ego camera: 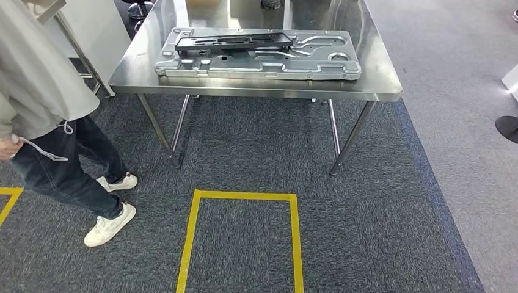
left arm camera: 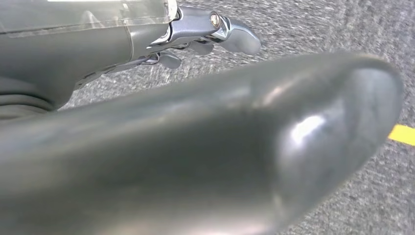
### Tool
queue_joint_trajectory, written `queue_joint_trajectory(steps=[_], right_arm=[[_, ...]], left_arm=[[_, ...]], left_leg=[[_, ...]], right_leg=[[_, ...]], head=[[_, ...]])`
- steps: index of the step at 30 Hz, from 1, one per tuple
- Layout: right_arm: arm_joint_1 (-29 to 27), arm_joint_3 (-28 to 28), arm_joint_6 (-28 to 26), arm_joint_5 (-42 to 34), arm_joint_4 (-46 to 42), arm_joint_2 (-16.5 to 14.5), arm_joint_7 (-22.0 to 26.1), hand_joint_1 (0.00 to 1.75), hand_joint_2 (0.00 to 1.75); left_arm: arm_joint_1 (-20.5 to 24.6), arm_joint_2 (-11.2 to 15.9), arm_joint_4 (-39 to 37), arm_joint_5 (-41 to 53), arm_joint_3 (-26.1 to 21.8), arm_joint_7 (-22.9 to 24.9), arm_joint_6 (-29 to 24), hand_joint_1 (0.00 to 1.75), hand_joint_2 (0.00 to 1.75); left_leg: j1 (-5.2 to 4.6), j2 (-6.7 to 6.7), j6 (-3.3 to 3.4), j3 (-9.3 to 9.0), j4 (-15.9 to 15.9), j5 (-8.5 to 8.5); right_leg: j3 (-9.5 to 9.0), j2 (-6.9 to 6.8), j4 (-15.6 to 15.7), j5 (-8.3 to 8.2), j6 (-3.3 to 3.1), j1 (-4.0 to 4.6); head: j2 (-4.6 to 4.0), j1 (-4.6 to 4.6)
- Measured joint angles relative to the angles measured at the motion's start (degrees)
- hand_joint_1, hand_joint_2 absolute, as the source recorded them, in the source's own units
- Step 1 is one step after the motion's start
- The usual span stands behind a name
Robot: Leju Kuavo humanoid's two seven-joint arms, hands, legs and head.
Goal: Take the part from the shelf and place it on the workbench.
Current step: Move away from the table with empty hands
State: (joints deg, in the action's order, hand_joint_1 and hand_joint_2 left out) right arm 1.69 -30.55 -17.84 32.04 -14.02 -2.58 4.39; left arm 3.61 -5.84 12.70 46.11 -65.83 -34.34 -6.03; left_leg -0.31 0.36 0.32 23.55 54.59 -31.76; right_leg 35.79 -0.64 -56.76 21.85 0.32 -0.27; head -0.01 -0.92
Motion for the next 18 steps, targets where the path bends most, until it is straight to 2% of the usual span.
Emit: queue_joint_trajectory(steps=[2,3,4,6,7,8,9,10,11,12,13,14,15,16,18], right_arm=[[0.0,0.3,1.0,0.2,0.5,0.0,-0.6,0.00,1.75],[0.0,0.4,1.7,0.1,0.8,0.0,-0.9,0.00,1.75],[-0.1,0.4,2.7,-0.1,1.0,0.0,-1.1,0.00,1.75],[-0.1,0.4,5.3,-0.6,1.4,0.0,-1.6,0.00,1.75],[0.0,0.4,6.5,-0.8,1.5,-0.1,-1.9,0.00,1.75],[0.0,0.4,7.9,-1.1,1.6,-0.1,-2.4,0.00,1.31],[0.0,0.4,9.1,-1.3,1.8,-0.1,-2.9,0.00,0.87],[0.0,0.4,10.0,-1.4,1.9,-0.1,-3.5,0.00,0.44],[0.0,0.4,10.7,-1.4,2.0,-0.1,-4.0,0.00,0.00],[0.1,0.4,11.4,-1.4,2.0,-0.2,-4.5,0.00,0.00],[0.2,0.4,11.9,-1.4,2.0,-0.2,-4.9,0.00,0.44],[0.3,0.3,12.4,-1.4,2.1,-0.3,-5.2,0.00,0.87],[0.3,0.3,12.8,-1.4,2.1,-0.3,-5.5,0.00,1.31],[0.3,0.3,13.2,-1.4,2.2,-0.3,-5.8,0.00,1.75],[0.3,0.3,14.0,-1.4,2.4,-0.5,-6.1,0.00,1.75]], left_arm=[[-0.1,0.0,0.0,0.2,0.0,0.2,0.0,0.00,0.00],[-0.1,0.0,0.0,0.3,0.0,0.6,0.0,0.00,0.00],[-0.1,-0.1,0.0,0.4,0.0,1.2,0.0,0.00,0.00],[0.0,0.0,0.0,0.6,0.0,3.3,-0.2,0.00,0.00],[0.0,0.0,0.0,0.7,0.0,4.5,-0.4,0.00,0.44],[0.0,0.0,0.0,0.9,0.0,5.7,-0.5,0.00,0.87],[0.0,0.0,0.0,1.1,0.0,6.6,-0.6,0.00,1.31],[0.0,0.0,0.0,1.2,0.0,7.2,-0.7,0.00,1.75],[0.0,0.0,0.0,1.4,0.0,7.6,-0.6,0.00,1.75],[0.1,0.0,0.0,1.5,0.0,7.8,-0.6,0.00,1.75],[0.1,0.0,0.0,1.6,0.0,8.0,-0.6,0.00,1.75],[0.2,0.0,0.0,1.7,0.0,8.1,-0.5,0.00,1.75],[0.3,0.0,0.0,1.8,0.0,8.1,-0.5,0.00,1.75],[0.4,0.0,0.0,1.8,0.0,8.1,-0.5,0.00,1.75],[0.5,0.2,0.0,1.8,0.0,8.2,-0.3,0.00,1.75]], left_leg=[[0.02,0.16,0.67,0.57,-0.6,0.73],[0.12,0.24,1.10,1.05,-0.7,1.33],[0.23,0.33,1.46,1.64,-0.9,1.97],[0.24,0.40,1.85,3.07,-0.9,3.18],[0.21,0.45,1.86,3.79,-0.8,3.70],[0.19,0.51,1.84,4.53,-0.7,4.19],[0.18,0.56,1.76,5.24,-0.5,4.61],[0.19,0.59,1.65,5.88,-0.3,4.92],[0.21,0.60,1.51,6.52,0.1,5.18],[0.22,0.60,1.33,7.06,0.5,5.35],[0.16,0.61,1.09,7.59,1.0,5.46],[0.07,0.62,0.78,8.00,1.4,5.61],[0.00,0.63,0.47,8.25,1.7,5.76],[-0.06,0.64,0.13,8.42,1.9,5.93],[0.02,0.52,-0.48,8.69,2.3,5.73]], right_leg=[[0.30,0.02,0.2,-0.52,0.66,-0.15],[0.74,0.11,-0.5,0.53,0.95,-0.24],[1.47,0.22,-2.3,2.66,1.23,-0.32],[3.72,0.35,-9.3,8.51,1.77,-0.50],[4.77,0.36,-13.3,10.50,1.99,-0.54],[5.25,0.36,-16.2,11.16,2.16,-0.57],[4.85,0.36,-17.4,10.58,2.24,-0.60],[3.49,0.35,-16.5,9.21,2.24,-0.63],[0.96,0.35,-13.5,7.63,2.18,-0.65],[-2.23,0.33,-9.1,6.82,2.00,-0.65],[-5.15,0.34,-4.8,6.69,1.71,-0.56],[-7.27,0.37,-1.4,6.98,1.37,-0.45],[-8.28,0.39,0.5,7.55,0.96,-0.33],[-8.37,0.43,1.0,7.74,0.53,-0.21],[-8.15,0.36,1.3,7.42,-0.43,-0.35]], head=[[-0.01,-0.09],[0.00,-0.03],[0.00,0.13],[0.00,0.44],[0.00,0.49],[-0.01,0.49],[-0.01,0.49],[0.00,0.49],[-0.01,0.50],[0.00,0.49],[-0.01,0.50],[-0.01,0.45],[0.00,0.45],[-0.01,0.43],[0.00,0.40]])
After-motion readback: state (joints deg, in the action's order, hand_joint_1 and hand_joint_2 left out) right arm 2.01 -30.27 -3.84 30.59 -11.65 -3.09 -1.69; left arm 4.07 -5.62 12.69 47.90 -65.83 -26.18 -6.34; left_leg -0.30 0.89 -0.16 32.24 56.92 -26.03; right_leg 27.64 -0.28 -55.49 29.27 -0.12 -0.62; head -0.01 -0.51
